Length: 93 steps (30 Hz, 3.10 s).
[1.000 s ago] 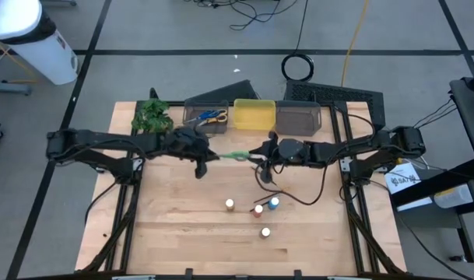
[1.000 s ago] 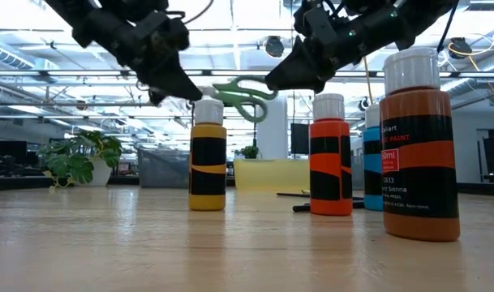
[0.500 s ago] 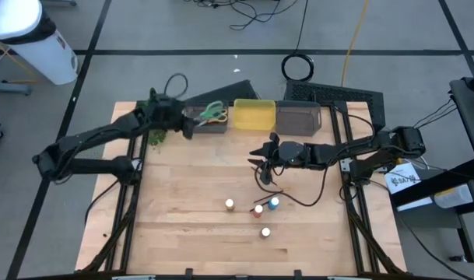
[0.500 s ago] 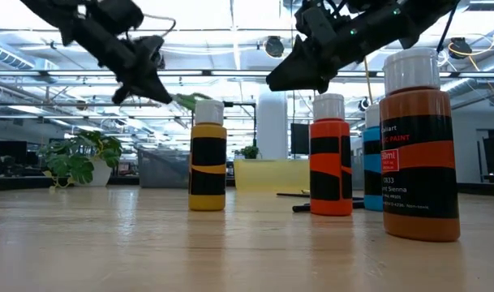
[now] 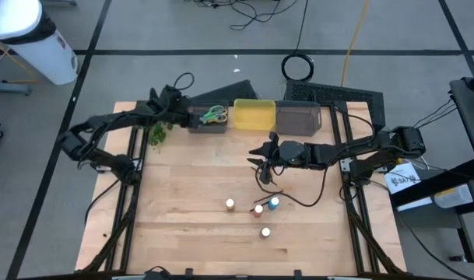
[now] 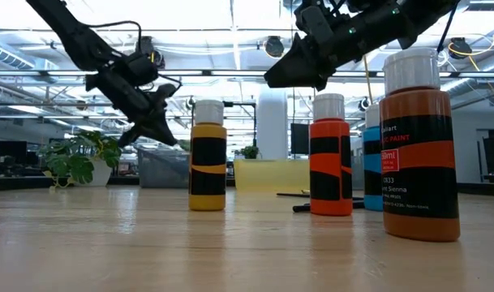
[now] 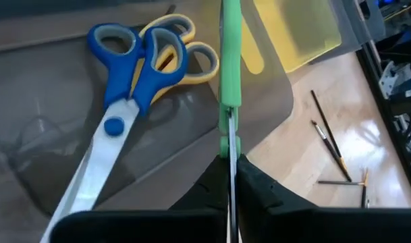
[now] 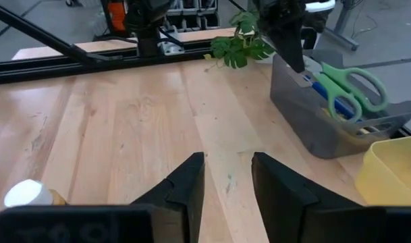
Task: Pick & Place Paint Supplies
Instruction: Put the green scissors into the left black bin, then put the blue paint bottle into the yellow bin
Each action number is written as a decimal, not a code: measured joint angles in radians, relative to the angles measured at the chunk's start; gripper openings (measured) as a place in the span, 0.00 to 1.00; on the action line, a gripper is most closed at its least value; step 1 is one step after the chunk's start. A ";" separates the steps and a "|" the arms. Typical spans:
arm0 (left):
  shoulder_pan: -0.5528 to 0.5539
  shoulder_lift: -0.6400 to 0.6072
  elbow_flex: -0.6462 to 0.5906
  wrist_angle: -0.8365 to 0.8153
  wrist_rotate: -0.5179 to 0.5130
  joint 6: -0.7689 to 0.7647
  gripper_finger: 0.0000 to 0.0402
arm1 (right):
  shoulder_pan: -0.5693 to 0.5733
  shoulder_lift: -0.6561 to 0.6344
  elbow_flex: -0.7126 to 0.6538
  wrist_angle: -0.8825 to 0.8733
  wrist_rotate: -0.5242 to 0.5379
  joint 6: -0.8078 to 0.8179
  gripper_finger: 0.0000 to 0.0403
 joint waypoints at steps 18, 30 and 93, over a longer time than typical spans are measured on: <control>0.031 -0.025 0.000 0.052 0.017 -0.066 0.41 | 0.000 0.000 0.000 -0.001 0.001 0.000 0.28; 0.125 -0.175 0.000 0.222 0.090 -0.035 0.50 | 0.000 0.000 0.000 -0.003 0.001 0.000 0.28; -0.285 -0.203 0.000 -0.294 -0.571 0.071 0.42 | 0.000 0.000 0.000 -0.023 0.001 0.022 0.26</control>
